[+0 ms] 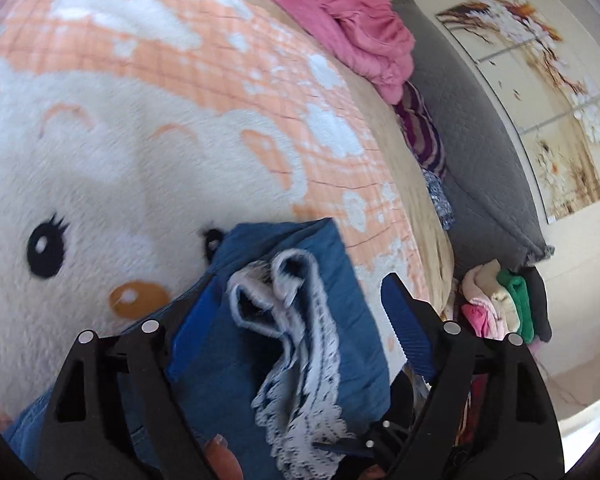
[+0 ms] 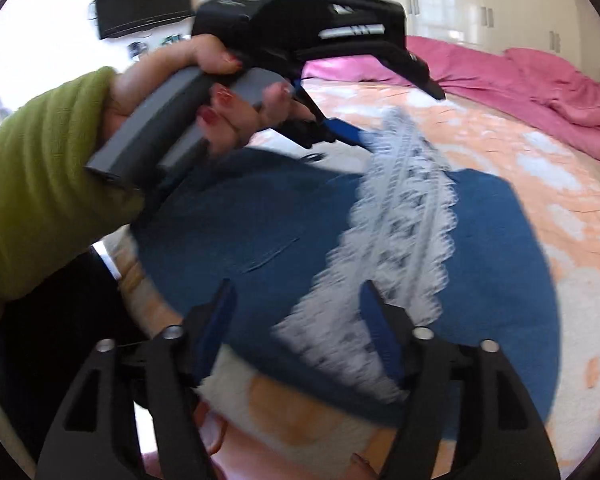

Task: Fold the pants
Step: 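Lay the lace hem down along the folded pants and open both tools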

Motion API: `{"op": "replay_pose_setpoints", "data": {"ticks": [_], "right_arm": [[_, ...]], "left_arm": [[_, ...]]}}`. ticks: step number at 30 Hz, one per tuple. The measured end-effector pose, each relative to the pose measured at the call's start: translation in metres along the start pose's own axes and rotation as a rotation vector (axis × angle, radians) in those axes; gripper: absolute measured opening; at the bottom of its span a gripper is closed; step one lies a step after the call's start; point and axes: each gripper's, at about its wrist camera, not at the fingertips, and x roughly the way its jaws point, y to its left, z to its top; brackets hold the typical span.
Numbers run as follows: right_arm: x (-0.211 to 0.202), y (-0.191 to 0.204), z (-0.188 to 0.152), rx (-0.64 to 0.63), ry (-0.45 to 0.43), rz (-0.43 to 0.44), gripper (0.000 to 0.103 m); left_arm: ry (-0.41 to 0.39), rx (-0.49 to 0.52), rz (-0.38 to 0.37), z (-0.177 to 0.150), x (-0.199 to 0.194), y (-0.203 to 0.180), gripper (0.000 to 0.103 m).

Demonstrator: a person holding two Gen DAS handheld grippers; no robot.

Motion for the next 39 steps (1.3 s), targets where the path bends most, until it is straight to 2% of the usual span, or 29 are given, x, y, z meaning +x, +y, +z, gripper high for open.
{"op": "replay_pose_setpoints", "data": {"ticks": [4, 7, 9, 11, 12, 14, 18, 19, 21, 22, 23, 24, 26, 28, 31, 32, 34, 35, 36, 37, 39], "right_arm": [[-0.025, -0.017, 0.003, 0.072, -0.054, 0.037, 0.073], [-0.050, -0.056, 0.013, 0.201, -0.124, 0.003, 0.075], [-0.059, -0.091, 0.023, 0.293, -0.145, -0.043, 0.076], [-0.056, -0.126, 0.031, 0.375, -0.127, -0.059, 0.076], [-0.049, -0.146, 0.038, 0.418, -0.102, -0.044, 0.076], [-0.025, -0.176, 0.053, 0.475, -0.029, 0.001, 0.076], [0.012, -0.205, 0.065, 0.514, 0.072, -0.008, 0.075], [0.024, -0.211, 0.064, 0.527, 0.111, 0.023, 0.075], [0.046, -0.215, 0.057, 0.547, 0.172, 0.076, 0.063], [0.049, -0.215, 0.057, 0.541, 0.184, 0.101, 0.040], [0.051, -0.211, 0.057, 0.527, 0.176, 0.132, 0.027], [0.045, -0.210, 0.058, 0.526, 0.151, 0.130, 0.021], [0.034, -0.212, 0.060, 0.533, 0.075, 0.119, 0.015], [0.028, -0.210, 0.061, 0.511, 0.035, 0.064, 0.015], [0.047, -0.204, 0.061, 0.435, 0.111, -0.051, 0.021], [0.053, -0.200, 0.060, 0.407, 0.140, -0.092, 0.029], [0.056, -0.197, 0.060, 0.374, 0.147, -0.121, 0.029], [0.056, -0.197, 0.060, 0.367, 0.144, -0.133, 0.037], [0.053, -0.196, 0.061, 0.362, 0.138, -0.157, 0.055], [0.049, -0.196, 0.062, 0.362, 0.130, -0.170, 0.060], [0.033, -0.191, 0.061, 0.357, 0.088, -0.177, 0.062]], "left_arm": [[0.013, -0.051, -0.003, -0.003, 0.004, 0.012, 0.075], [0.003, -0.020, -0.017, -0.002, 0.004, 0.004, 0.074], [-0.003, 0.009, -0.016, -0.002, 0.006, -0.002, 0.070], [-0.003, 0.048, 0.039, -0.002, 0.011, -0.009, 0.052], [0.004, 0.061, 0.053, -0.002, 0.015, -0.011, 0.048], [0.002, 0.079, 0.079, -0.003, 0.017, -0.010, 0.017], [-0.003, 0.064, 0.066, -0.006, 0.016, 0.002, 0.014], [-0.002, 0.059, 0.052, -0.005, 0.013, 0.004, 0.014], [-0.018, 0.073, 0.042, -0.005, 0.007, 0.000, 0.013], [-0.028, 0.091, 0.037, -0.004, 0.003, -0.004, 0.013], [-0.047, 0.117, 0.036, -0.004, -0.003, -0.008, 0.013], [-0.058, 0.132, 0.034, -0.004, -0.005, -0.012, 0.013], [-0.068, 0.147, 0.062, -0.002, -0.007, -0.013, 0.013], [-0.052, 0.124, 0.109, -0.001, 0.001, -0.007, 0.013], [-0.006, 0.063, 0.221, -0.003, 0.019, 0.011, 0.016], [-0.001, 0.046, 0.225, -0.003, 0.021, 0.015, 0.019], [-0.006, 0.043, 0.229, -0.002, 0.019, 0.018, 0.024], [-0.016, 0.046, 0.233, -0.002, 0.016, 0.017, 0.027], [-0.025, 0.047, 0.233, -0.002, 0.012, 0.017, 0.030], [-0.038, 0.047, 0.242, -0.002, 0.008, 0.016, 0.032], [-0.066, 0.035, 0.248, -0.005, -0.003, 0.012, 0.033]]}}
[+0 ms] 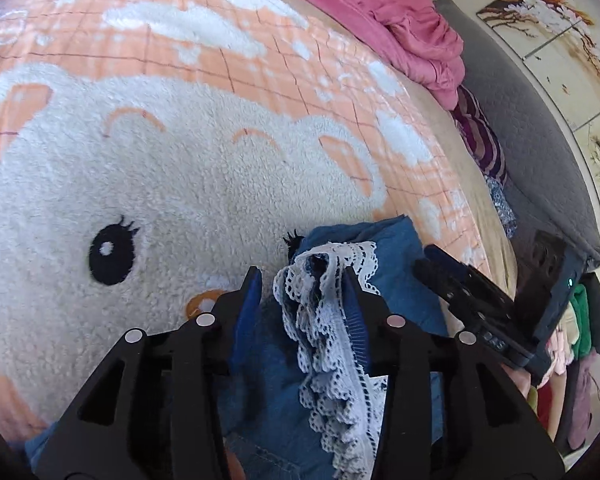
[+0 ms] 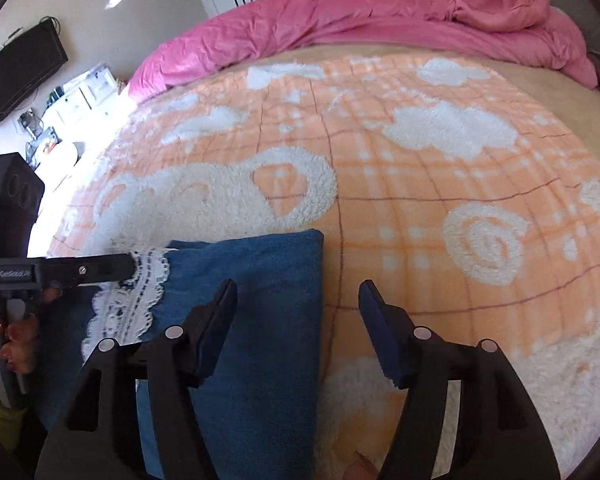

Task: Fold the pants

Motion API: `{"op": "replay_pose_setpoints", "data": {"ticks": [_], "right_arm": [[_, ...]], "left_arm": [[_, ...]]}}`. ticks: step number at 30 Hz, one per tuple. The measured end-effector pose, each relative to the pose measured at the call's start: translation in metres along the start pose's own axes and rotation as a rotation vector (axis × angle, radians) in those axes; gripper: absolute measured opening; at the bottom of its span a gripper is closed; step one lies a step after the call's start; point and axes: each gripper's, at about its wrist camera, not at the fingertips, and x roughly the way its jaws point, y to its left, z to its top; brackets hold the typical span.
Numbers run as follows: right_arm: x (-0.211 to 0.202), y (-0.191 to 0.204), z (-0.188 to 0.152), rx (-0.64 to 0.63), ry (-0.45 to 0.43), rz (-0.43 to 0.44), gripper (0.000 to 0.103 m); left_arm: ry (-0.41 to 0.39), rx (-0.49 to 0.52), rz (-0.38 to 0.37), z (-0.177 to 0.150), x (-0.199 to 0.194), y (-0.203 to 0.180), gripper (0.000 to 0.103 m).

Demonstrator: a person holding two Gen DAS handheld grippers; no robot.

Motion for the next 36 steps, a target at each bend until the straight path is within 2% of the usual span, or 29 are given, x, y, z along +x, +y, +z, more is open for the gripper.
{"op": "replay_pose_setpoints", "data": {"ticks": [1, 3, 7, 13, 17, 20, 22, 28, 36], "right_arm": [[-0.009, 0.001, -0.003, -0.006, -0.017, 0.001, 0.063], [-0.029, 0.003, -0.012, -0.017, -0.049, -0.012, 0.072], [-0.060, 0.002, -0.038, -0.013, -0.090, -0.011, 0.074], [-0.085, -0.005, -0.061, -0.002, -0.108, 0.034, 0.082], [-0.098, -0.006, -0.065, -0.002, -0.128, 0.064, 0.082], [-0.106, -0.001, -0.072, -0.023, -0.132, 0.060, 0.083], [-0.108, 0.002, -0.078, -0.025, -0.127, 0.064, 0.085], [-0.106, 0.010, -0.093, -0.046, -0.095, 0.081, 0.085], [-0.097, 0.018, -0.106, -0.070, -0.055, 0.057, 0.085]], "left_arm": [[-0.015, -0.005, 0.003, -0.001, -0.007, -0.001, 0.033], [-0.066, 0.011, 0.043, -0.007, -0.025, -0.009, 0.034], [-0.140, 0.036, 0.050, -0.022, -0.052, -0.027, 0.044], [-0.212, 0.012, 0.049, -0.081, -0.078, -0.039, 0.048], [-0.169, -0.023, 0.029, -0.118, -0.075, -0.043, 0.048], [-0.117, -0.077, -0.029, -0.135, -0.069, -0.041, 0.048], [-0.089, -0.114, -0.079, -0.144, -0.065, -0.039, 0.048], [-0.037, -0.179, -0.118, -0.165, -0.052, -0.042, 0.044], [-0.021, -0.257, -0.058, -0.165, -0.025, -0.042, 0.044]]}}
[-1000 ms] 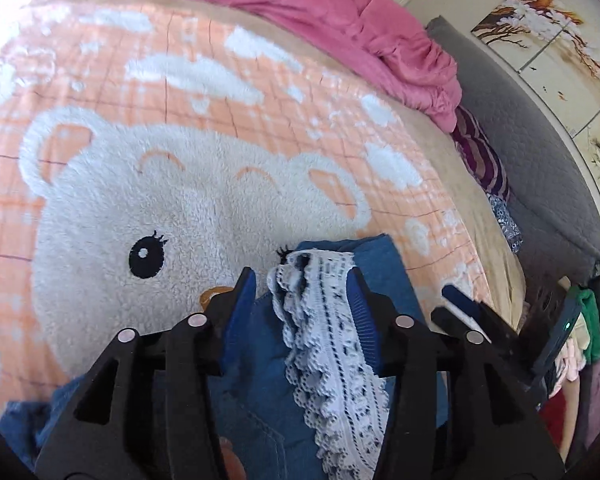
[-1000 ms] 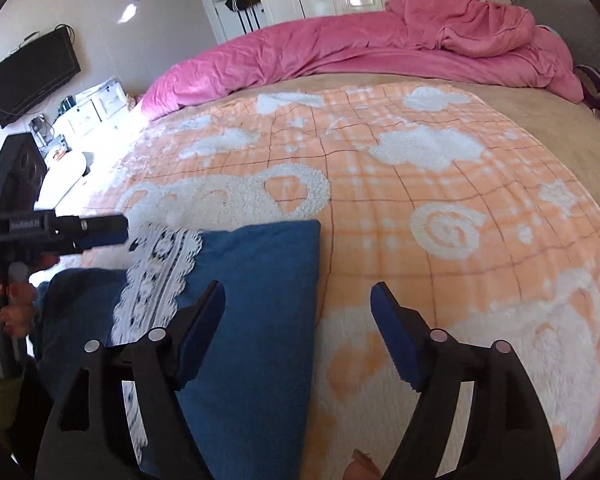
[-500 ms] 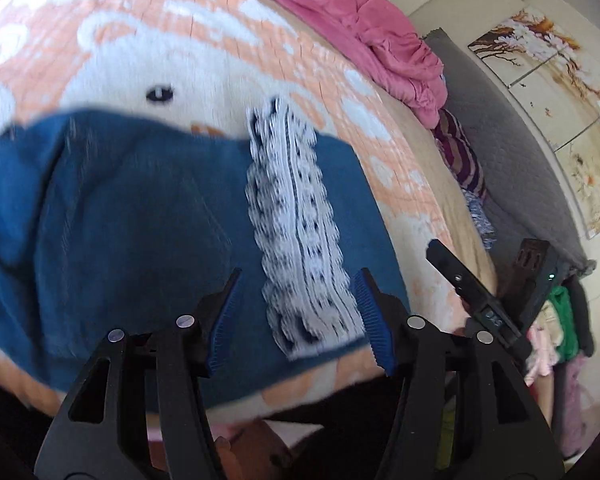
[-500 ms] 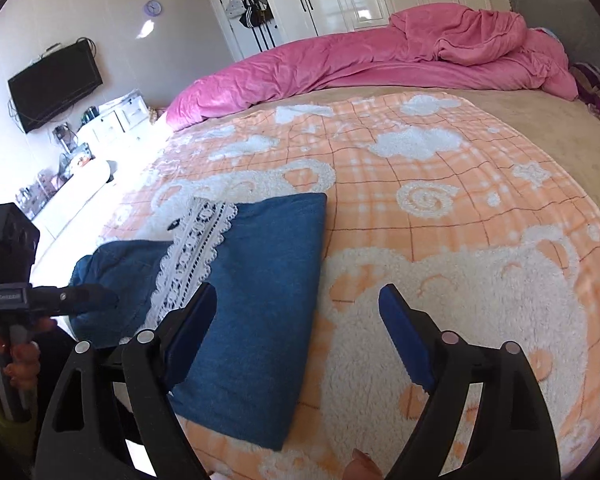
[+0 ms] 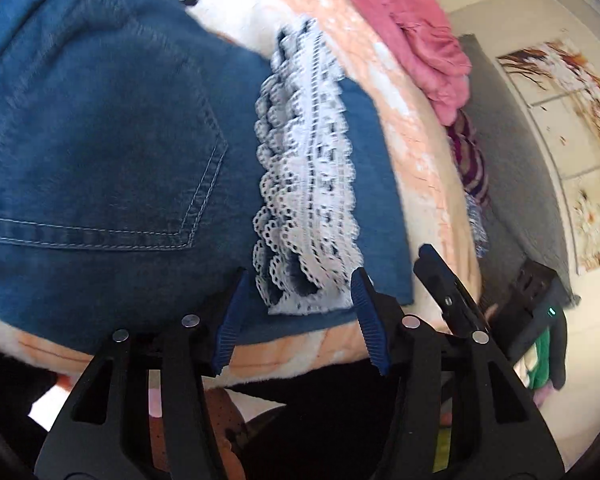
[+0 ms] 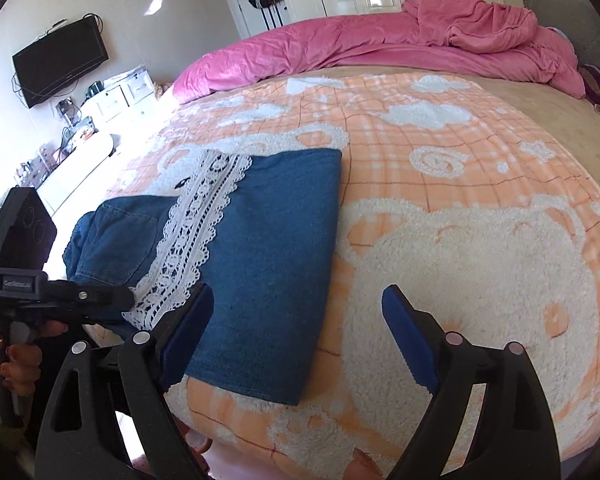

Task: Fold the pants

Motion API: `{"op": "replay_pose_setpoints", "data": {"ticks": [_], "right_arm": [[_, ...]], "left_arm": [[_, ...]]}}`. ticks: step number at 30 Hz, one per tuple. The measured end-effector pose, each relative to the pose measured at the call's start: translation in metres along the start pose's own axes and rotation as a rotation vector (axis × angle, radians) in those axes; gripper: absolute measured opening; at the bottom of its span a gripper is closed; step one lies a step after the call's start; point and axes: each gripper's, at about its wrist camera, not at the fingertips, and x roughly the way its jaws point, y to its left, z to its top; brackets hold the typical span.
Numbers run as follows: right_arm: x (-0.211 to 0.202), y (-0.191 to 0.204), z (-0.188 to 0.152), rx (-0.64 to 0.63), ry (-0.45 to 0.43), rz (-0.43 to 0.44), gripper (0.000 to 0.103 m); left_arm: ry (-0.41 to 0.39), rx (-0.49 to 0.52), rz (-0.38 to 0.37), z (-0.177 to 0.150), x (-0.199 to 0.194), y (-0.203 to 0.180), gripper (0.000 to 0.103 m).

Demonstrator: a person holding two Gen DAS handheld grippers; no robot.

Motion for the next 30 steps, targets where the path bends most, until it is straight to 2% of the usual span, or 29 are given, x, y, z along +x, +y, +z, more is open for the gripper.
{"op": "replay_pose_setpoints", "data": {"ticks": [3, 5, 7, 10, 13, 18, 24, 25, 27, 30], "right_arm": [[0.011, 0.003, -0.004, -0.013, 0.028, -0.014, 0.085], [0.023, 0.003, -0.008, -0.016, 0.076, -0.037, 0.085], [0.030, 0.009, -0.012, -0.063, 0.094, -0.079, 0.086], [0.024, 0.015, -0.012, -0.093, 0.085, -0.094, 0.085], [0.021, 0.014, -0.012, -0.090, 0.072, -0.087, 0.085], [0.022, 0.015, -0.013, -0.098, 0.080, -0.105, 0.085], [-0.001, 0.027, -0.006, -0.126, -0.014, -0.065, 0.085], [-0.001, 0.032, -0.006, -0.139, -0.011, -0.056, 0.085], [0.003, 0.042, -0.008, -0.176, -0.001, -0.044, 0.085], [0.017, 0.053, -0.013, -0.230, 0.049, -0.055, 0.081]], "left_arm": [[-0.039, 0.026, 0.032, -0.001, 0.008, -0.010, 0.042], [-0.059, 0.059, 0.060, 0.000, 0.011, -0.016, 0.015], [-0.052, 0.072, 0.066, -0.001, 0.010, -0.016, 0.011], [-0.050, 0.168, 0.099, -0.012, -0.008, -0.023, 0.009], [-0.073, 0.220, 0.168, -0.020, -0.015, -0.026, 0.013], [-0.086, 0.230, 0.187, -0.017, -0.007, -0.018, 0.022], [-0.125, 0.244, 0.233, -0.020, -0.020, -0.019, 0.040], [-0.134, 0.255, 0.249, -0.019, -0.021, -0.020, 0.045], [-0.154, 0.285, 0.307, -0.021, -0.023, -0.020, 0.046], [-0.146, 0.297, 0.334, -0.022, -0.018, -0.019, 0.046]]}}
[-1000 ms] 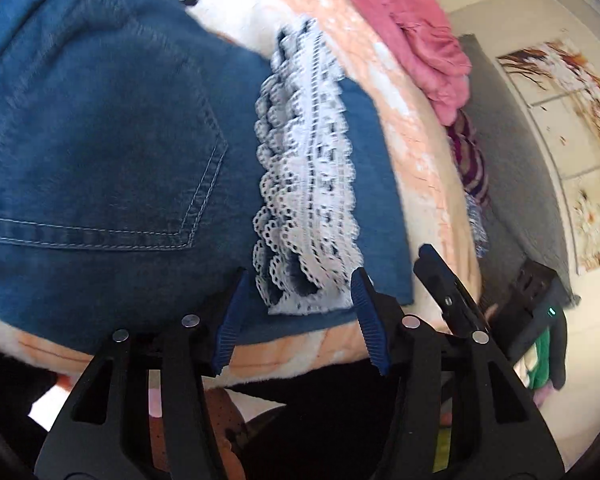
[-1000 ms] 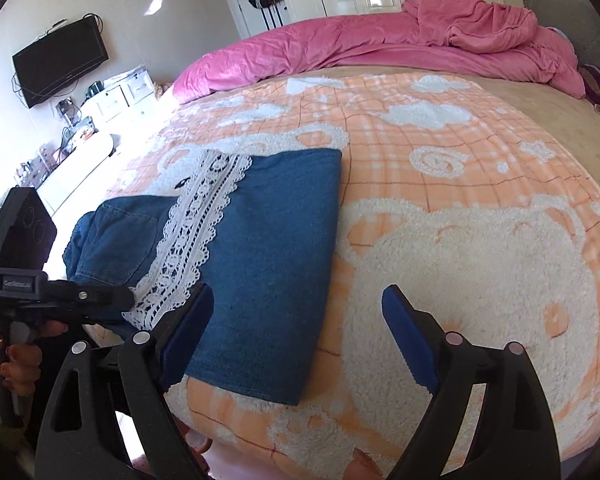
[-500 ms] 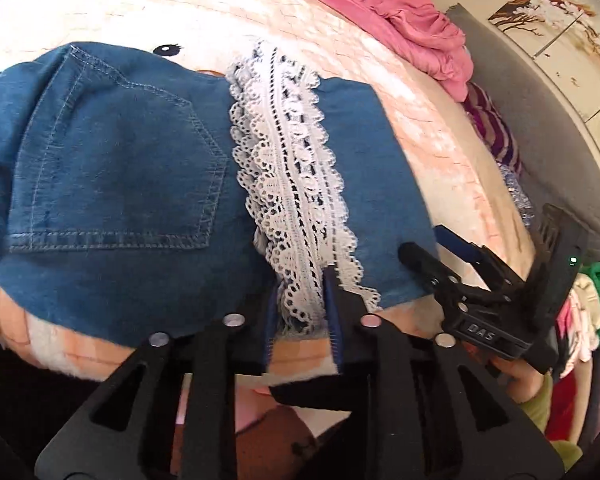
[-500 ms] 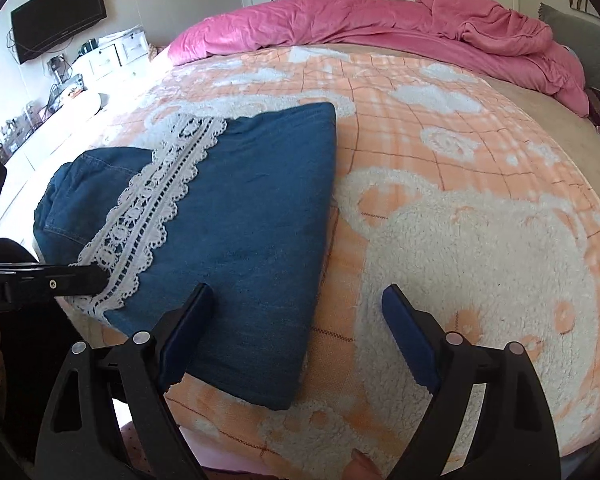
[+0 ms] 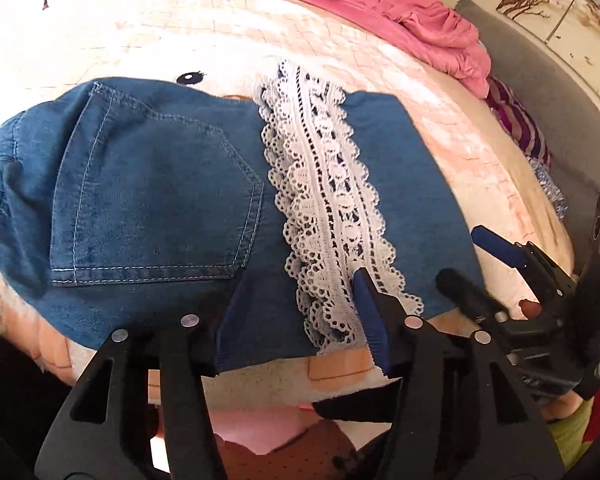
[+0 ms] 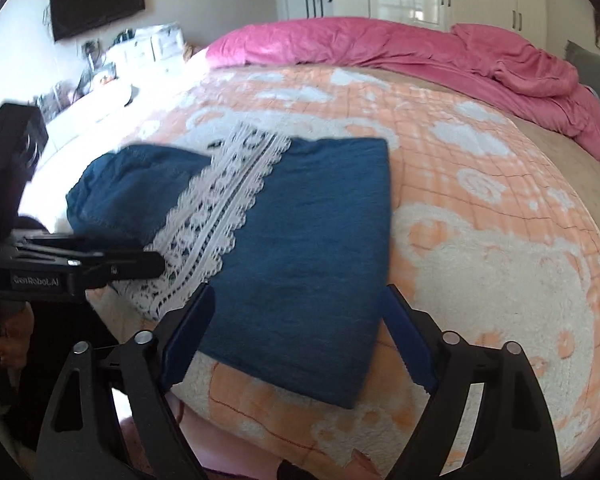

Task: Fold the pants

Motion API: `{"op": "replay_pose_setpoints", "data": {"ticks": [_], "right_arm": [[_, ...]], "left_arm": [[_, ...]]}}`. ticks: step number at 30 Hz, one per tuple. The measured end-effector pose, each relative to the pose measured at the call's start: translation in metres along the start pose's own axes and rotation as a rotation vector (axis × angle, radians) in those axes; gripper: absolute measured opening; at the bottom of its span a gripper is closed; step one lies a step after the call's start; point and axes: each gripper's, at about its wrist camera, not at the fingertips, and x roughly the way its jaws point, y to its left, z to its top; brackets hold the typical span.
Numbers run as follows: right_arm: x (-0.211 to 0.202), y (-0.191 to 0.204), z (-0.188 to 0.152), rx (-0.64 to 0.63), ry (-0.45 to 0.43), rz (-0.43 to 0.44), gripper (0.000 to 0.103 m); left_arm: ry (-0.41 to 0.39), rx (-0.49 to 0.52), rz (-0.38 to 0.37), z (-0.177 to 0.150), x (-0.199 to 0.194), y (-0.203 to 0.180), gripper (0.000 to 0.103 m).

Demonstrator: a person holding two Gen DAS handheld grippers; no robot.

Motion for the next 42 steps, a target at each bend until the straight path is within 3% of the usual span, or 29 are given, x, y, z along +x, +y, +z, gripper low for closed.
{"op": "replay_pose_setpoints", "data": {"ticks": [3, 9, 17, 24, 30, 38, 42], "right_arm": [[0.018, 0.003, -0.006, -0.019, 0.066, -0.045, 0.082], [0.023, 0.001, -0.008, -0.017, 0.064, -0.048, 0.084], [-0.010, -0.014, 0.003, 0.092, -0.011, -0.039, 0.085], [-0.022, -0.008, 0.005, 0.120, -0.023, -0.053, 0.087], [-0.035, 0.007, 0.012, 0.113, -0.074, -0.013, 0.094], [-0.037, 0.037, 0.041, 0.043, -0.093, 0.018, 0.096], [-0.025, 0.049, 0.070, -0.011, -0.088, 0.013, 0.096]], "left_arm": [[-0.003, 0.031, 0.019, -0.001, 0.005, -0.003, 0.047], [-0.003, 0.040, 0.000, 0.003, 0.004, -0.002, 0.050], [-0.040, 0.066, 0.061, 0.005, -0.028, -0.004, 0.074], [-0.065, 0.052, 0.074, 0.006, -0.049, 0.006, 0.084], [-0.097, -0.010, 0.100, 0.007, -0.069, 0.032, 0.093], [-0.165, -0.169, 0.189, 0.011, -0.092, 0.095, 0.094], [-0.141, -0.227, 0.198, 0.010, -0.084, 0.120, 0.094]]}}
